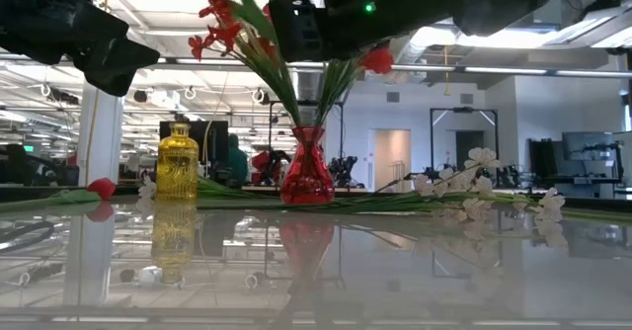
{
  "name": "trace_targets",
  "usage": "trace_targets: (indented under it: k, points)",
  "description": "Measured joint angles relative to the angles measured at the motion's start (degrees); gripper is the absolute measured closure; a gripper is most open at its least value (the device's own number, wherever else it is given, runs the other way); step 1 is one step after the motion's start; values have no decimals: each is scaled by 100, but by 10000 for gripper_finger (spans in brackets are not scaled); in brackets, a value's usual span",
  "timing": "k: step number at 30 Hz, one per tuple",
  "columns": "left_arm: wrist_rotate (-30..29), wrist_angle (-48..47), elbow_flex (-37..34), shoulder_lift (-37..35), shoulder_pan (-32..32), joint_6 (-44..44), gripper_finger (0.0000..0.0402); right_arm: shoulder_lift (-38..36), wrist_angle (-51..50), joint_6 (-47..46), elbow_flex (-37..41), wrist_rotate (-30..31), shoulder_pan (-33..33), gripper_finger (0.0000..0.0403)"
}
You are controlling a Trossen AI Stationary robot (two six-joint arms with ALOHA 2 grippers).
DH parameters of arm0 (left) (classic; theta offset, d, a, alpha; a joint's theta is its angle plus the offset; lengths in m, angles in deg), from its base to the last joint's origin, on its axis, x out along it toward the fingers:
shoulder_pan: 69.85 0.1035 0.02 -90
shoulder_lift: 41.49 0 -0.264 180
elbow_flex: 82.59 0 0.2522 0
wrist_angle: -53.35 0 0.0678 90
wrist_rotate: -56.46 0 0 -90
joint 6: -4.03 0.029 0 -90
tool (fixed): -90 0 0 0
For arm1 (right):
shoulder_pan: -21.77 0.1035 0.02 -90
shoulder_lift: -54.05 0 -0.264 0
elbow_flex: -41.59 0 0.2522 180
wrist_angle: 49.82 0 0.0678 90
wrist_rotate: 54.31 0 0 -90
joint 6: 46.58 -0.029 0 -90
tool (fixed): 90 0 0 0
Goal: Sort flowers into vase by color
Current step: Put the right pink tulip into the red vase
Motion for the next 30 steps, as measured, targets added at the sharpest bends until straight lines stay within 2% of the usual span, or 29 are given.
trace_targets:
  k: [4, 7, 11, 15, 18, 22, 27, 30]
  points:
    - [0, 0, 0, 0, 0, -60, 212, 0, -603, -572, 0, -47, -88, 340]
    - [1, -3, 0, 1, 0, -124, 212, 0, -748, -673, 0, -46, -96, 334]
    - [-5, -5, 0, 0, 0, -134, 212, -113, -1014, -704, -3, -64, -17, 310]
    - [-52, -22, 0, 0, 2, -136, 212, -537, -1943, -1241, -32, -98, 53, 275]
    - [-54, -34, 2, 0, 2, -138, 212, -936, -2911, -1872, -33, -437, 69, 247]
    - [-57, -40, 2, 0, 4, -138, 212, -1334, -3841, -2527, -33, -1263, 68, 220]
    - [-44, -109, 4, -3, 88, -142, 212, -1151, -3358, -2498, -35, -1992, 87, 210]
    - [138, -123, 4, -3, 198, -145, 212, -835, -2797, -2310, -35, -2025, 162, 217]
